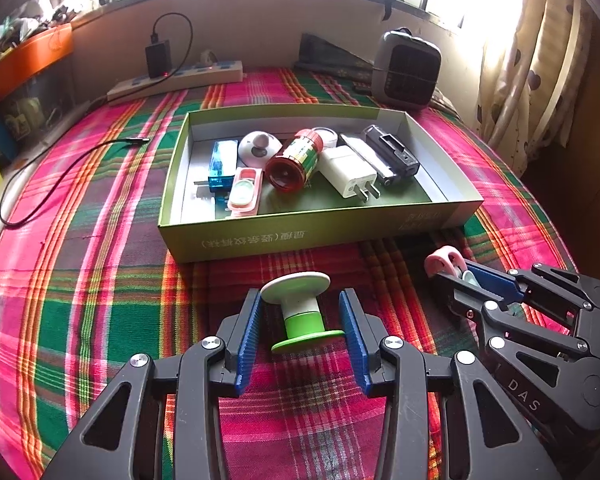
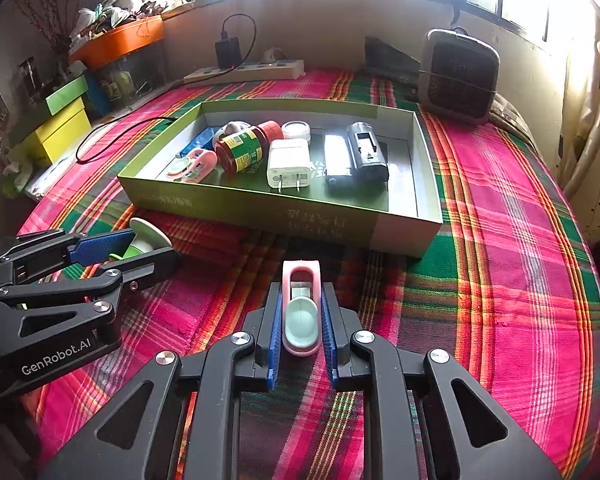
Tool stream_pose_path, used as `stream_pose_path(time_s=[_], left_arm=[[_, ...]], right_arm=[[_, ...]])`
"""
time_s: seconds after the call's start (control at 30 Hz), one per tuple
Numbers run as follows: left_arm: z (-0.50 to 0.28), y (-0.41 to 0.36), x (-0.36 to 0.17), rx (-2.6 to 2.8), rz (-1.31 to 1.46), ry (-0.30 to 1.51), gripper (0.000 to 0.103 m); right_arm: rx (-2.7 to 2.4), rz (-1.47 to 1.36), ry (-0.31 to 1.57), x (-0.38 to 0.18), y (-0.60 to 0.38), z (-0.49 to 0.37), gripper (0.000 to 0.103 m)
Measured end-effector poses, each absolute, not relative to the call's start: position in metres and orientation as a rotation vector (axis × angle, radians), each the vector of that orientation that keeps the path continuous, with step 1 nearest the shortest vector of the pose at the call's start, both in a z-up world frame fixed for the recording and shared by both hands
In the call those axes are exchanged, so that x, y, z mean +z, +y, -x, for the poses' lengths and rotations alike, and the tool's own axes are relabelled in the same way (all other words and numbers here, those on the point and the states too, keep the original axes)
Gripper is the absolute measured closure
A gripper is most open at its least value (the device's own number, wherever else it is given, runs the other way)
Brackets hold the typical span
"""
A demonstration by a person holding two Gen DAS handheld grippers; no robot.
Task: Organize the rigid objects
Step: 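Close left tool on the green-and-white spool while right tool holds the clip, then carry the spool with left tool while right tool carries the clip into the box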
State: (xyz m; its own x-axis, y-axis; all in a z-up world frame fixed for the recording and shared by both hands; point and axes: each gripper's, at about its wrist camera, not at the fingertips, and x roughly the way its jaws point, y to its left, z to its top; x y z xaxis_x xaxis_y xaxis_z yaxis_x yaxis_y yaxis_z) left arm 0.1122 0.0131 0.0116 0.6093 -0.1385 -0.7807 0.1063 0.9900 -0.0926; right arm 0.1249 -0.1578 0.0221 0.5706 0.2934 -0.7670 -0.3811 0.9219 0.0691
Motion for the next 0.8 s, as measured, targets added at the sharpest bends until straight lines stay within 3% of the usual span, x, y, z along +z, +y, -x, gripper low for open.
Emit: stream_pose_path(time_s=[0.8], left_arm=[[-0.102, 0.016, 0.045, -0.173, 0.035, 0.822, 0.065]], right_arm=[[0.397, 0.070, 0.809, 0.054, -0.168, -0.123, 0.084]])
